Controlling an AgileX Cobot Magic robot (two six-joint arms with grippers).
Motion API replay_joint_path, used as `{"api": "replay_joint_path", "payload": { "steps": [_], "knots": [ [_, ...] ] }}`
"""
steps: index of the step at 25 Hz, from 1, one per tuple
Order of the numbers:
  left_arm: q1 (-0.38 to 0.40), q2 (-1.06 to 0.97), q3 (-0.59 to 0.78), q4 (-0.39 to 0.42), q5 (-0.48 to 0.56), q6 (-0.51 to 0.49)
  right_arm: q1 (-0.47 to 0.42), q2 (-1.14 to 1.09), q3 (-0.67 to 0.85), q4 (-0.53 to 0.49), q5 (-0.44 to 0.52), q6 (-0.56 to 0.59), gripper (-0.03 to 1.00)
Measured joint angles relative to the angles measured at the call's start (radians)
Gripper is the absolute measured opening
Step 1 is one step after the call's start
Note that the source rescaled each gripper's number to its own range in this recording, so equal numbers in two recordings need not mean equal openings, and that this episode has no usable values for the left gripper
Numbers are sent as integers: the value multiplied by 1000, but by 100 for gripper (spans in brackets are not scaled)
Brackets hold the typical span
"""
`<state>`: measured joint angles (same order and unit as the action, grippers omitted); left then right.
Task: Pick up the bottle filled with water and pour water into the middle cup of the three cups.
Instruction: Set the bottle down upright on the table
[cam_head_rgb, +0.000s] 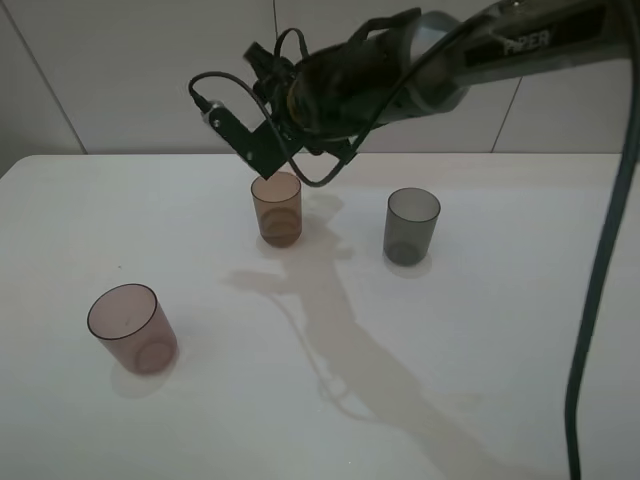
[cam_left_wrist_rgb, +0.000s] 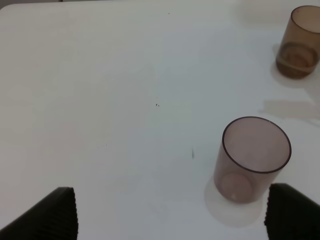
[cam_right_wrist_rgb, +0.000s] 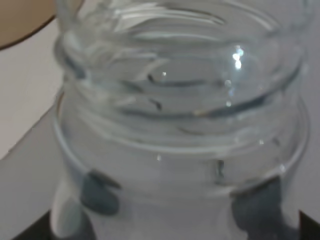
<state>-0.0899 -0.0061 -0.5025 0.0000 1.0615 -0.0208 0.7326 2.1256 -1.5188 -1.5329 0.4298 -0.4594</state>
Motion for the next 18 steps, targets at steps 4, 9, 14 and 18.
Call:
{"api": "replay_joint_path", "payload": {
  "steps": [4, 9, 14, 18],
  "knots": [
    [0, 0, 0, 0, 0, 0, 0, -72, 0, 289, 14, 0, 4],
    [0, 0, 0, 0, 0, 0, -27, -184, -1, 666, 53, 61, 4],
    [0, 0, 0, 0, 0, 0, -62, -293, -1, 994, 69, 298, 4],
    [0, 0, 0, 0, 0, 0, -77, -359, 9, 1173, 82, 483, 4]
  ]
}}
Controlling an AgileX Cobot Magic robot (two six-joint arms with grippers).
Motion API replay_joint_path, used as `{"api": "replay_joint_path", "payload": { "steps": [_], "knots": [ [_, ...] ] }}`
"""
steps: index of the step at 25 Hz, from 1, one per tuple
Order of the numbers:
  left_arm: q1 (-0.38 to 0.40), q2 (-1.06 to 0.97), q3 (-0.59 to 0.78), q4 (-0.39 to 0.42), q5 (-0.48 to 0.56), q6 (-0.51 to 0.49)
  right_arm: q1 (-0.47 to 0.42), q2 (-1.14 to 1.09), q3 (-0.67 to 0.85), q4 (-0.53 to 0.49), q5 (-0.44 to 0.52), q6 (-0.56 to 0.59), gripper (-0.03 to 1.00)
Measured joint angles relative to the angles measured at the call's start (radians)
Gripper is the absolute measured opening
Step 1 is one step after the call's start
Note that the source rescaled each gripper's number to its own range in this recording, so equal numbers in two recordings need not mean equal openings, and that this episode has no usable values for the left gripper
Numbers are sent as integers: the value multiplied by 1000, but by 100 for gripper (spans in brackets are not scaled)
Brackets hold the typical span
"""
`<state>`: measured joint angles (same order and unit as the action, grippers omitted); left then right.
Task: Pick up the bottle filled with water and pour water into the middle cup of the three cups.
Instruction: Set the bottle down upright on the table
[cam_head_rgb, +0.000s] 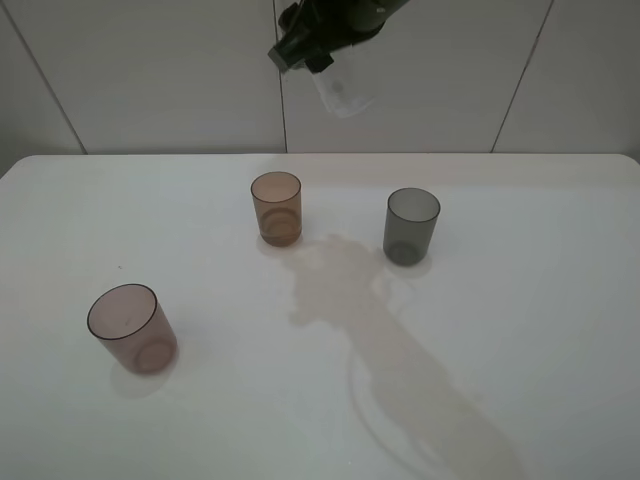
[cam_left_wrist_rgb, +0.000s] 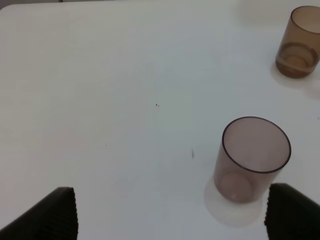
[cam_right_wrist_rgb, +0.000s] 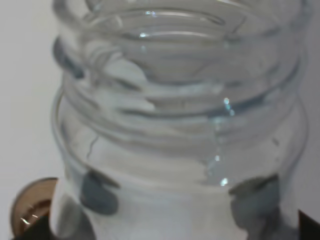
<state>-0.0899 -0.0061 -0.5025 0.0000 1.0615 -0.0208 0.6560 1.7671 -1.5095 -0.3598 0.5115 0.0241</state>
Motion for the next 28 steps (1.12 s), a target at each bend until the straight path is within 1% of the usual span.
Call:
{"api": "replay_joint_path", "payload": {
  "steps": [3, 6, 11, 13, 15, 16, 18, 20, 22, 25, 26, 27, 28],
  "knots": [
    [0, 0, 0, 0, 0, 0, -10, -48, 77, 68, -39, 38, 4],
    [0, 0, 0, 0, 0, 0, -30, -107, 204, 138, -144, 39, 4],
    [0, 0, 0, 0, 0, 0, -40, -202, 440, 255, -395, 39, 4],
    [0, 0, 0, 0, 0, 0, -40, -223, 543, 302, -523, 27, 4],
    [0, 0, 0, 0, 0, 0, -40, -229, 642, 326, -654, -4, 4],
    [0, 0, 0, 0, 0, 0, -40, -228, 688, 331, -708, -24, 4],
    [0, 0, 0, 0, 0, 0, -38, -219, 749, 322, -781, -64, 4],
    [0, 0, 0, 0, 0, 0, -23, -197, 805, 276, -861, -102, 4],
    [0, 0, 0, 0, 0, 0, -1, -167, 832, 219, -909, -119, 4],
    [0, 0, 0, 0, 0, 0, 31, -104, 863, 160, -1004, -124, 4],
    [0, 0, 0, 0, 0, 0, 37, -86, 867, 152, -1033, -123, 4],
    [0, 0, 0, 0, 0, 0, 42, -46, 872, 149, -1098, -105, 4],
    [0, 0, 0, 0, 0, 0, 43, -26, 872, 149, -1123, -87, 4]
  ]
}}
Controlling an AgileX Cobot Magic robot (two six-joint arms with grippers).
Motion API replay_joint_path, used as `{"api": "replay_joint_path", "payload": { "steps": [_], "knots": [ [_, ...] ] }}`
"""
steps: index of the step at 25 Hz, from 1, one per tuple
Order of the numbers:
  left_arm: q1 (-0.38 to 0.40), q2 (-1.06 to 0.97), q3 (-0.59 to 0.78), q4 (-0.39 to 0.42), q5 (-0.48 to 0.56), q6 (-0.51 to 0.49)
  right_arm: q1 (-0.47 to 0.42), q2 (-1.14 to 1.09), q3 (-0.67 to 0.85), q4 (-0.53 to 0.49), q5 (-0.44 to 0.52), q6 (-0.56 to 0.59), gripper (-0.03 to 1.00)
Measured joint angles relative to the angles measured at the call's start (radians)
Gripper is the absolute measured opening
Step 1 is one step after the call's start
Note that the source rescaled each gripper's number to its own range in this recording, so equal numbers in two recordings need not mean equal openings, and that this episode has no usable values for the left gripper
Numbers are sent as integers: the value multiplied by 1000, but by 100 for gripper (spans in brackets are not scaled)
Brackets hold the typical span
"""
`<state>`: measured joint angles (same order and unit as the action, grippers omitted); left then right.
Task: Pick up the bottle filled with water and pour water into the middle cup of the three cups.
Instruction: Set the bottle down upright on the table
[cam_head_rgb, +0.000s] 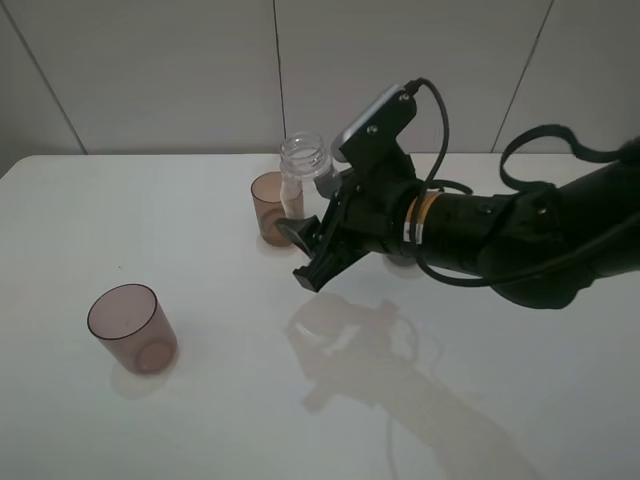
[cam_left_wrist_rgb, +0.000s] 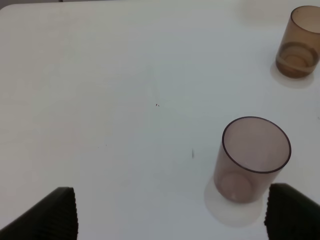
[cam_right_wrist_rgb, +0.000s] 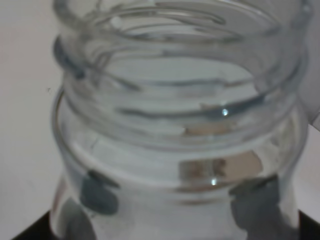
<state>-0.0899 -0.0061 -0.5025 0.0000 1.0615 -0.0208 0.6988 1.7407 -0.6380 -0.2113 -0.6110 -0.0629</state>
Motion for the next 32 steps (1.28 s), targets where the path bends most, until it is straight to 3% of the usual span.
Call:
{"api": "replay_joint_path", "payload": {
  "steps": [4, 11, 25, 26, 28, 29, 30, 32],
  "knots": [
    [0, 0, 0, 0, 0, 0, 0, 77, 0, 0, -82, 72, 4],
    [0, 0, 0, 0, 0, 0, 0, 206, 0, -25, -206, 87, 4],
    [0, 0, 0, 0, 0, 0, 0, 309, 3, -45, -272, 87, 4],
    [0, 0, 0, 0, 0, 0, 0, 309, 3, -45, -274, 87, 11],
    [0, 0, 0, 0, 0, 0, 0, 309, 3, -44, -277, 87, 55],
    [0, 0, 0, 0, 0, 0, 0, 309, 3, -41, -278, 87, 71],
    [0, 0, 0, 0, 0, 0, 0, 309, 3, -37, -278, 87, 83],
    [0, 0, 0, 0, 0, 0, 0, 309, 3, -29, -279, 87, 93]
  ]
}}
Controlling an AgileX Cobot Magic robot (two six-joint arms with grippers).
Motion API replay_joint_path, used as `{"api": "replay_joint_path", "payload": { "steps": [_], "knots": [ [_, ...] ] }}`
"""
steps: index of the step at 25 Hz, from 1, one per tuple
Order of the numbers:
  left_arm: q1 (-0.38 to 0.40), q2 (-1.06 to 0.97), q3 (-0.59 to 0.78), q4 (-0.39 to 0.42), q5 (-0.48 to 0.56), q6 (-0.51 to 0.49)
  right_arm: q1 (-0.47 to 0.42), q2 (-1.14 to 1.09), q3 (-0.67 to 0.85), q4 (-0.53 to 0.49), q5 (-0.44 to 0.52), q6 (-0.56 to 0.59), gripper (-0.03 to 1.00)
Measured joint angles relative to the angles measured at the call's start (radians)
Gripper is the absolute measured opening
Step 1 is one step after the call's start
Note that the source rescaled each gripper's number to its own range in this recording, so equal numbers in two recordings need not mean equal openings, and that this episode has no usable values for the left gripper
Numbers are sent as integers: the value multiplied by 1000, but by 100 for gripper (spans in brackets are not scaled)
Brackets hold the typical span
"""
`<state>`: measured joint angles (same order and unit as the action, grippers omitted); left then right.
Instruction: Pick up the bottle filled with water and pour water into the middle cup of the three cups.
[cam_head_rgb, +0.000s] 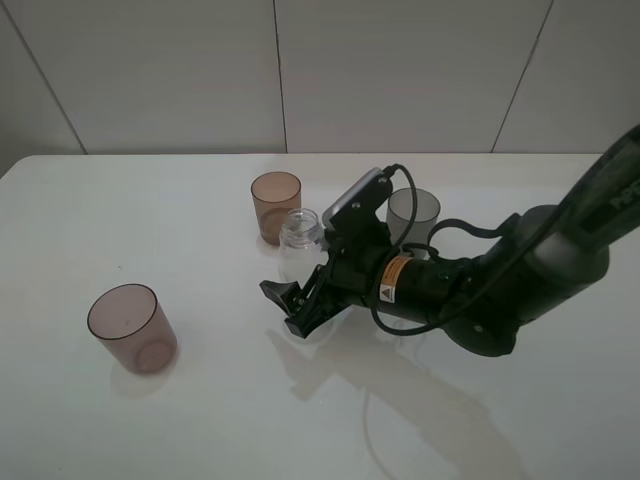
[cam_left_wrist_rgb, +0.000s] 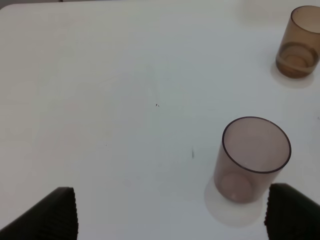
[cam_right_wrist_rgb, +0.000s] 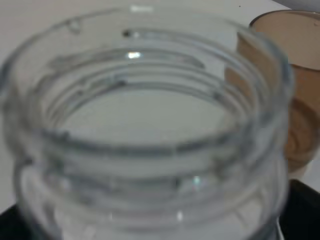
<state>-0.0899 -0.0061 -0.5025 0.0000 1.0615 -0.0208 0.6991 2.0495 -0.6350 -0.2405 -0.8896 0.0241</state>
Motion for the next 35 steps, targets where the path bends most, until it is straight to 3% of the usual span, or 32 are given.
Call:
{"api": "replay_joint_path", "payload": {
  "steps": [4, 12, 16, 19, 21, 26, 29, 30, 31, 35],
  "knots": [
    [0, 0, 0, 0, 0, 0, 0, -26, 1, 4, 4, 0, 100],
    [0, 0, 0, 0, 0, 0, 0, -201, 3, 4, 53, 0, 100],
    [0, 0, 0, 0, 0, 0, 0, -333, 4, 6, 184, 0, 100],
    [0, 0, 0, 0, 0, 0, 0, -461, 4, 45, 353, 12, 100],
    [0, 0, 0, 0, 0, 0, -6, -553, -2, 107, 526, 15, 100],
    [0, 0, 0, 0, 0, 0, -85, -757, -2, 262, 866, 15, 100],
    [0, 0, 0, 0, 0, 0, -163, -881, -2, 317, 1046, 14, 100],
    [0, 0, 0, 0, 0, 0, -219, -959, -2, 325, 1163, 14, 100],
    [0, 0, 0, 0, 0, 0, -259, -1009, -2, 326, 1222, 14, 100],
    [0, 0, 0, 0, 0, 0, -398, -1163, -2, 325, 1393, 15, 100]
  ]
}}
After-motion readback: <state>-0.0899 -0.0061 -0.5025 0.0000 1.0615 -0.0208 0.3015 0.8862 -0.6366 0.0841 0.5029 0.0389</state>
